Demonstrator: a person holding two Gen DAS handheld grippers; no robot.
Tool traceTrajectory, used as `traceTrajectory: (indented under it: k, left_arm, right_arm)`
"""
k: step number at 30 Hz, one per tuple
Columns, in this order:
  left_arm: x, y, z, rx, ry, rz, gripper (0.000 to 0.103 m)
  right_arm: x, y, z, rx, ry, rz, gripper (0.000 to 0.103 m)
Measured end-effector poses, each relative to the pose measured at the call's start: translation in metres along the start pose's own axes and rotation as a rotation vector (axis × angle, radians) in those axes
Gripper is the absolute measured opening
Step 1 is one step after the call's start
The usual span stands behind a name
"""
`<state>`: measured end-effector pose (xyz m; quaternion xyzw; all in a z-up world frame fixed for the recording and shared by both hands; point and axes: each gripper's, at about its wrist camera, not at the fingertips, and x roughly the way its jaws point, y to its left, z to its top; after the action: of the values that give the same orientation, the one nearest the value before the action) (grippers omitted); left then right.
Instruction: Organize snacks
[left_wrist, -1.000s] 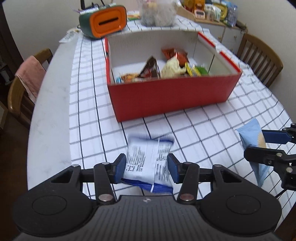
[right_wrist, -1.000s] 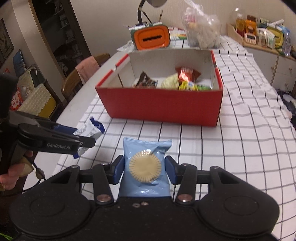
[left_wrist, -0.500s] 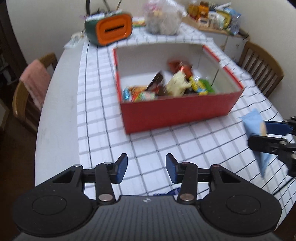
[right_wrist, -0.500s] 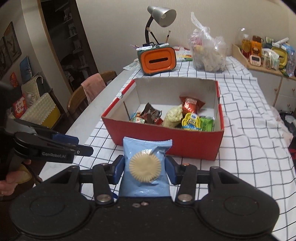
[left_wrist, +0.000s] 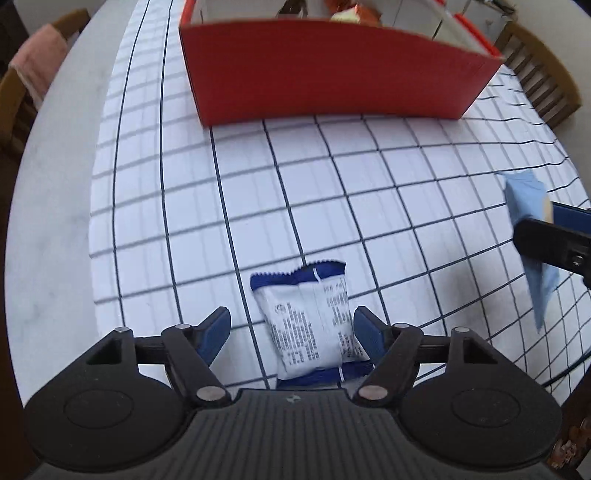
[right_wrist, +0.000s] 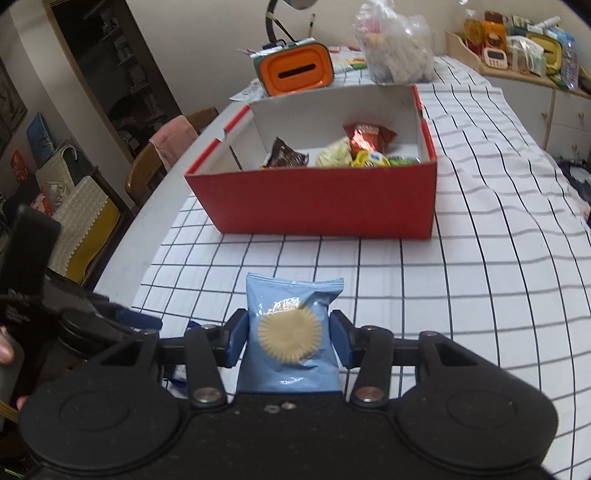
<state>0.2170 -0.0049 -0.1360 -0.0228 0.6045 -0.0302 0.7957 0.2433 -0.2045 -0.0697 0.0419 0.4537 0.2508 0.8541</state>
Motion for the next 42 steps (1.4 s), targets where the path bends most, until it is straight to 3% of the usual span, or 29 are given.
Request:
traceTrajectory:
  k: [7,15,22,32,42]
  left_arm:
    - [0.013,-0.013,-0.006,0.002,0.025,0.021,0.072]
    - [0.010,-0.010,-0.004,-0.008,0.009,0.016,0.050]
    - [0.004,-0.005,-0.006,-0.028,-0.009,-0.005,0.049]
    - [-0.034,0.002,0.004,-0.030,-0.113,0.022,0.049]
    - [-0.081,0.003,0.038,-0.002,-0.271,0.044,0.049]
  right_arm:
    - [0.003,-0.002,-0.006,0.011,0.013,-0.007,0.047]
    - [0.004,-0.002,-0.006,0.014,0.012,-0.014,0.047]
    - [0.003,0.000,-0.005,0.007,0.010,-0.020,0.047]
    - [-0.003,0.008,0.003,-0.010,-0.018,-0.029,0.047]
    - [-0.014,0.013,0.035,-0.054,-0.094,-0.043,0.047]
